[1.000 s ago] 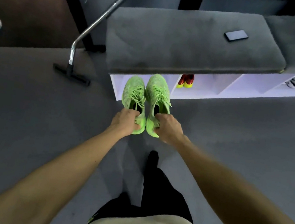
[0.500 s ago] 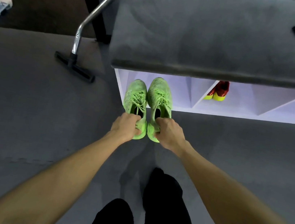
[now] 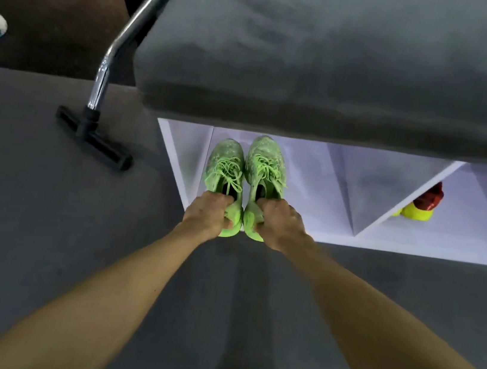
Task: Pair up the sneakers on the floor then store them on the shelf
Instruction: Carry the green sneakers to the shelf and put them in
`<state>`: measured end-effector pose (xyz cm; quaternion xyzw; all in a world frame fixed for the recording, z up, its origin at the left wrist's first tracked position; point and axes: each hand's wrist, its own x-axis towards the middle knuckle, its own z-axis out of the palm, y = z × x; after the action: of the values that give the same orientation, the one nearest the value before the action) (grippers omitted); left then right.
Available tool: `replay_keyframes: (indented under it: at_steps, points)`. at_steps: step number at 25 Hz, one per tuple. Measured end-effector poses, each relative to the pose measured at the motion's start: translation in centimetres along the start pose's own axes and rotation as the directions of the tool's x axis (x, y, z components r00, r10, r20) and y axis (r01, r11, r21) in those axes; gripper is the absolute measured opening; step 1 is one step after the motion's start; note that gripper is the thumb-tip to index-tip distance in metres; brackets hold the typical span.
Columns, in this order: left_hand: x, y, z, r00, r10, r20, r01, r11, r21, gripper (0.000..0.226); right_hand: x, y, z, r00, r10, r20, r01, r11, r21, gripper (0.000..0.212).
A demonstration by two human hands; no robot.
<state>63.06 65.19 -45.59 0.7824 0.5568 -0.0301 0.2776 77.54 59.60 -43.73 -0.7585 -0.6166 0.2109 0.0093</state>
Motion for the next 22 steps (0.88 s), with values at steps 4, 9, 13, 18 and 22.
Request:
replay_keyframes:
  at_steps: [4, 9, 13, 18, 22]
  points:
    - [8.0, -2.4, 1.9, 0.998, -0.012, -0.06, 0.012, 1.0, 0.003, 0.055, 7.8, 0.9, 2.4, 0.999, 0.0, -0.04, 0.0, 1.0, -0.012, 0.033]
    - [13.8, -4.8, 3.3, 0.997, -0.038, -0.066, 0.038, 0.999, 0.01, 0.055, 13.5, 1.3, 5.0, 0.998, -0.027, -0.053, 0.025, 0.999, -0.031, 0.033]
    - [16.7, -5.4, 3.2, 0.995, -0.031, -0.097, 0.034, 0.999, 0.03, 0.054, 16.6, 1.6, 5.9, 0.996, -0.03, -0.081, 0.029, 1.0, -0.007, 0.035]
    - [17.6, -5.2, 4.0, 0.991, -0.019, -0.136, 0.044, 0.982, 0.183, 0.051, 18.2, 2.2, 6.5, 0.999, -0.032, -0.023, 0.032, 0.999, -0.002, 0.048]
    - [15.4, -4.8, 3.8, 0.992, -0.05, -0.116, 0.07, 0.983, 0.171, 0.07, 16.4, 2.0, 5.8, 0.999, -0.038, -0.004, 0.037, 0.998, -0.046, 0.078]
